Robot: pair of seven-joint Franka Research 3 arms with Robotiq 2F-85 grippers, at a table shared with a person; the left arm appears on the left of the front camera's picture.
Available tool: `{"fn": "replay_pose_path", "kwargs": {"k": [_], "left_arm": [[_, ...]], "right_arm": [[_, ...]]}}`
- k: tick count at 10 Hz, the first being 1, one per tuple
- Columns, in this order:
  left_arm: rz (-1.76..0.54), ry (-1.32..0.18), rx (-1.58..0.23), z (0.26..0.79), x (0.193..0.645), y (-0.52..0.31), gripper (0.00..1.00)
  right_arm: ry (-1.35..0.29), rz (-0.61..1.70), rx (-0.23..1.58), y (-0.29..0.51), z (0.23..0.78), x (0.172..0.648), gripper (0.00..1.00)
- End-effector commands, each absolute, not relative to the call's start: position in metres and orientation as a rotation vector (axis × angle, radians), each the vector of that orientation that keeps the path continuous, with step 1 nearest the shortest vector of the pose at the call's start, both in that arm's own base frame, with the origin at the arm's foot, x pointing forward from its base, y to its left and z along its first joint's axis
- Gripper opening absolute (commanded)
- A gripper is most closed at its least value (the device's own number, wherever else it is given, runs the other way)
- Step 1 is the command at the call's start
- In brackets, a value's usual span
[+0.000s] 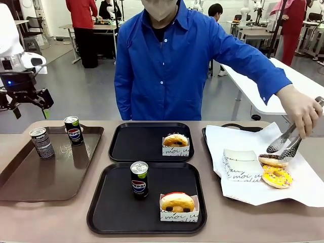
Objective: Set up donuts and drinks on trays.
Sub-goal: Pick up one Pepsi coke from the Handle tray and place it on the Flat Tray without a Pepsi coke.
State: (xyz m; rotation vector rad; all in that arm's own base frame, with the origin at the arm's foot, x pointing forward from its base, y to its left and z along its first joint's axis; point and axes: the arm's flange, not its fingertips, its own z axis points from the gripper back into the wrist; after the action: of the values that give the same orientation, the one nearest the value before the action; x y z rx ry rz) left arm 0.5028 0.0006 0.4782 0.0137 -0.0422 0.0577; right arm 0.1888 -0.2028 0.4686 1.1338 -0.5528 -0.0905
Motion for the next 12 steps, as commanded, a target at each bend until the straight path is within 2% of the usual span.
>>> {"fn": "replay_pose_path", "kwargs": {"k": [1,12], "left_arm": [[0.023,-0.029,0.028,0.469,0.512,0.014,1.00],[0.014,-0.042,-0.016,0.407,0.507,0.017,1.00]], "right_arm": [[-0.579,-0.079,1.157,-0.203,0.469,0.191,1.00],[-0.579,-0.079,1.157,-0.203,0.469,0.191,1.00]]}}
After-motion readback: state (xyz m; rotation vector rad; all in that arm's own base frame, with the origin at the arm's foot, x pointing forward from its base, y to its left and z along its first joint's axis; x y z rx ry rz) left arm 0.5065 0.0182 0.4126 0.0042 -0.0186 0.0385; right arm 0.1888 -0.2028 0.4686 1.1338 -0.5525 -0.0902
